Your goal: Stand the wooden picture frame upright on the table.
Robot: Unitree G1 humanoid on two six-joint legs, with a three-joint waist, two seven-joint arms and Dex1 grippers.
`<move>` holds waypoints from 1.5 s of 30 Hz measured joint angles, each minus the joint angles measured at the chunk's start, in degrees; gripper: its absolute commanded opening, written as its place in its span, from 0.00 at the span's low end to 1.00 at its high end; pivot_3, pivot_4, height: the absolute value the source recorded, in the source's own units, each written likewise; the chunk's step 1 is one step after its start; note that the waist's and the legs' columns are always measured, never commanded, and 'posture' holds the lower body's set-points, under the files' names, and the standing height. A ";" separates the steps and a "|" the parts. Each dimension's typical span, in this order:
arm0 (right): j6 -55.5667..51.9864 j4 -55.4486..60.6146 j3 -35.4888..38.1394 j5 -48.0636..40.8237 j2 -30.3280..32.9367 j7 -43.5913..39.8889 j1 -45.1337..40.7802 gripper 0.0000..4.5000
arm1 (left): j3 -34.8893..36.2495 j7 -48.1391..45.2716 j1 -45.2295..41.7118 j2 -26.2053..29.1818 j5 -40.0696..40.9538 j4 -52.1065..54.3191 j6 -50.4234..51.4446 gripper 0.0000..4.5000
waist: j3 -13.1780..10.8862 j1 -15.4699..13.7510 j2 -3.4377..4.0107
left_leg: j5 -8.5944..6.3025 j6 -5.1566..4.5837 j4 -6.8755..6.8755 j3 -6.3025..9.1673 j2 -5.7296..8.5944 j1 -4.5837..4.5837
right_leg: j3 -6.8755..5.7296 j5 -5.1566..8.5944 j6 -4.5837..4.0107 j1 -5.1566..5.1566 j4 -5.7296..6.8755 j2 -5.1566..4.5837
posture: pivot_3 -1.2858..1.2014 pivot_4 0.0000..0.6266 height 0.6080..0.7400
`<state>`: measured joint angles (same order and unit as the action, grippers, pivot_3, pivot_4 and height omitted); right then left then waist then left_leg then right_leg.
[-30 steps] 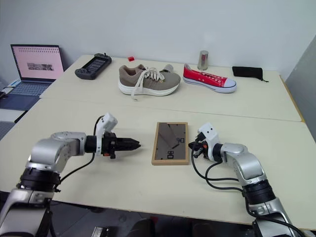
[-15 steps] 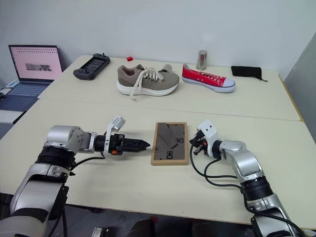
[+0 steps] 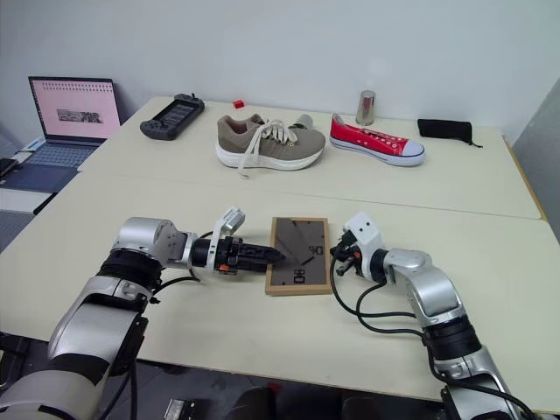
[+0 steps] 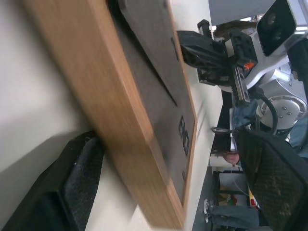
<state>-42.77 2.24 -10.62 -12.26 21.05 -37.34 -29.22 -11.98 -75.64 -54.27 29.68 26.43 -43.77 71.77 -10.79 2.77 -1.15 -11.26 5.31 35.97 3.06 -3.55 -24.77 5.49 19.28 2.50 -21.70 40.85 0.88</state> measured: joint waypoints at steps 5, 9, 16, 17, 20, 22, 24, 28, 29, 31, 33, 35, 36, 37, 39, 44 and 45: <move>-0.30 -0.01 -0.34 0.16 -1.55 1.19 -0.12 0.00 | -1.13 -1.10 0.73 -0.11 -0.56 2.97 -1.09 0.99 | 0.00 -0.03 0.00 | 0.00 0.00 -0.01 0.01 -0.01 0.00 | 0.00 0.00 0.00 0.00 0.01 0.00 | 0.52 0.24 1.00; -0.30 -0.01 -0.82 0.17 -2.13 1.29 -0.25 0.00 | -1.86 -2.24 3.58 0.40 -0.20 8.34 -1.24 0.99 | 0.00 0.00 0.00 | 0.00 0.01 -0.01 0.02 -0.02 0.00 | -0.01 0.00 0.00 -0.01 0.01 -0.01 | 0.52 0.24 1.00; -0.26 -0.01 -0.83 0.20 -2.32 1.37 -0.28 0.00 | -2.23 -1.35 6.31 0.95 -0.29 11.76 -4.40 0.77 | 0.00 0.19 0.00 | 0.00 0.00 -0.02 0.02 -0.03 0.00 | -0.01 0.00 0.00 -0.01 0.00 0.01 | 0.52 0.24 1.00; -0.25 -0.04 -0.83 0.20 -2.33 1.36 -0.30 0.00 | -2.14 -1.23 6.38 1.01 -0.31 11.76 -4.77 0.74 | 0.00 0.23 0.00 | 0.00 0.00 -0.02 0.02 -0.04 0.01 | -0.01 0.00 0.00 -0.01 0.00 0.01 | 0.52 0.24 1.00; -0.12 -0.12 -0.83 0.19 -2.33 1.28 -0.45 0.00 | -2.05 -0.92 6.59 1.06 -0.21 11.85 -4.65 0.60 | 0.00 0.37 0.00 | 0.00 0.00 -0.02 0.02 -0.04 0.00 | -0.01 0.00 0.00 -0.03 0.01 0.02 | 0.52 0.24 1.00; -0.05 -0.20 -0.83 0.18 -2.31 1.25 -0.48 0.00 | -2.05 -0.78 7.31 1.42 0.00 12.55 -4.09 0.52 | 0.00 0.47 0.00 | 0.00 0.00 -0.02 0.02 -0.05 0.00 | -0.01 0.00 0.00 -0.04 0.01 0.02 | 0.52 0.24 1.00; -0.04 -0.52 -0.80 0.18 -2.08 1.25 -0.47 0.00 | -1.34 -0.82 7.97 1.67 0.83 13.74 -3.21 0.43 | 0.00 0.47 0.00 | 0.00 0.00 -0.03 0.02 -0.07 0.00 | -0.02 0.00 0.00 -0.05 0.02 0.03 | 0.52 0.24 1.00; 0.33 -1.16 -0.74 0.18 -1.98 1.27 -0.46 0.00 | -0.03 0.03 8.26 2.09 2.80 17.60 -1.81 0.29 | 0.00 0.47 0.00 | 0.00 0.00 -0.02 0.02 -0.07 0.00 | -0.01 0.00 0.00 -0.05 0.01 0.03 | 0.52 0.24 1.00; 0.42 -1.23 -0.73 0.17 -1.97 1.27 -0.46 0.00 | 0.58 0.69 8.26 2.12 2.81 18.13 -1.55 0.29 | 0.00 0.47 0.00 | 0.00 0.00 -0.02 0.01 -0.07 0.00 | -0.01 0.00 0.00 -0.06 0.01 0.03 | 0.52 0.24 1.00; 0.59 -1.33 -0.70 0.18 -1.87 1.28 -0.46 0.00 | 1.44 2.09 8.27 2.15 2.82 19.17 -1.26 0.29 | 0.00 0.47 0.00 | 0.00 0.00 -0.03 0.01 -0.07 0.00 | -0.01 0.00 0.00 -0.06 0.01 0.03 | 0.52 0.24 1.00; 0.81 -1.35 -0.69 0.17 -1.89 1.29 -0.46 0.00 | 2.51 3.92 8.28 1.87 2.87 20.15 -1.22 0.29 | 0.00 0.46 0.00 | 0.00 0.00 -0.02 0.02 -0.07 -0.01 | -0.01 0.00 0.00 -0.06 0.01 0.03 | 0.52 0.24 1.00; 0.88 -1.41 -0.69 0.17 -1.92 1.29 -0.46 0.00 | 3.72 5.53 8.30 1.44 2.92 20.46 -1.24 0.29 | -0.01 0.46 0.00 | 0.00 0.00 -0.02 0.01 -0.08 -0.01 | -0.01 0.00 0.00 -0.06 0.01 0.03 | 0.52 0.24 1.00; 0.88 -1.43 -0.69 0.16 -1.93 1.29 -0.46 0.00 | 4.25 6.25 8.40 1.41 3.01 20.72 -1.25 0.29 | -0.01 0.46 0.00 | 0.00 0.00 -0.02 0.01 -0.08 -0.01 | -0.01 0.00 0.00 -0.07 0.01 0.03 | 0.52 0.24 1.00; 0.89 -1.48 -0.69 0.16 -1.91 1.30 -0.46 0.00 | 4.67 6.62 8.52 1.41 3.02 20.93 -1.28 0.29 | -0.01 0.46 0.00 | 0.00 0.00 -0.03 0.01 -0.08 -0.01 | -0.01 0.00 0.00 -0.07 0.02 0.03 | 0.52 0.24 1.00; 0.94 -1.61 -0.62 0.16 -1.70 1.32 -0.46 0.00 | 5.37 7.80 9.01 1.40 3.24 22.11 -1.41 0.29 | -0.01 0.45 0.00 | 0.00 0.00 -0.03 0.01 -0.08 -0.01 | -0.01 0.00 0.00 -0.06 0.02 0.03 | 0.52 0.24 1.00; -1.24 0.47 7.31 -5.50 4.01 -2.22 -0.71 0.11 | 4.77 8.52 11.20 4.60 2.01 28.62 -8.41 0.29 | -0.02 0.25 0.00 | 0.01 0.01 -0.02 0.00 -0.06 -0.05 | 0.01 0.00 -0.01 -0.07 0.01 0.01 | 0.52 0.24 1.00; -2.50 1.59 9.07 -7.25 5.77 -3.78 -0.98 0.17 | 4.78 8.49 11.26 5.42 1.73 28.91 -9.34 0.29 | -0.03 0.17 0.00 | 0.00 0.01 -0.04 0.00 -0.07 -0.04 | 0.01 -0.01 -0.01 -0.08 0.00 0.02 | 0.52 0.24 1.00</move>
<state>-45.28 3.84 -1.56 -19.51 26.82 -41.13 -30.20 -7.20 -67.15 -43.01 35.10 28.16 -14.85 62.43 -10.82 2.94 -1.15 -11.26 5.31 35.93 3.06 -3.62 -24.82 5.49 19.28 2.49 -21.77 40.85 0.90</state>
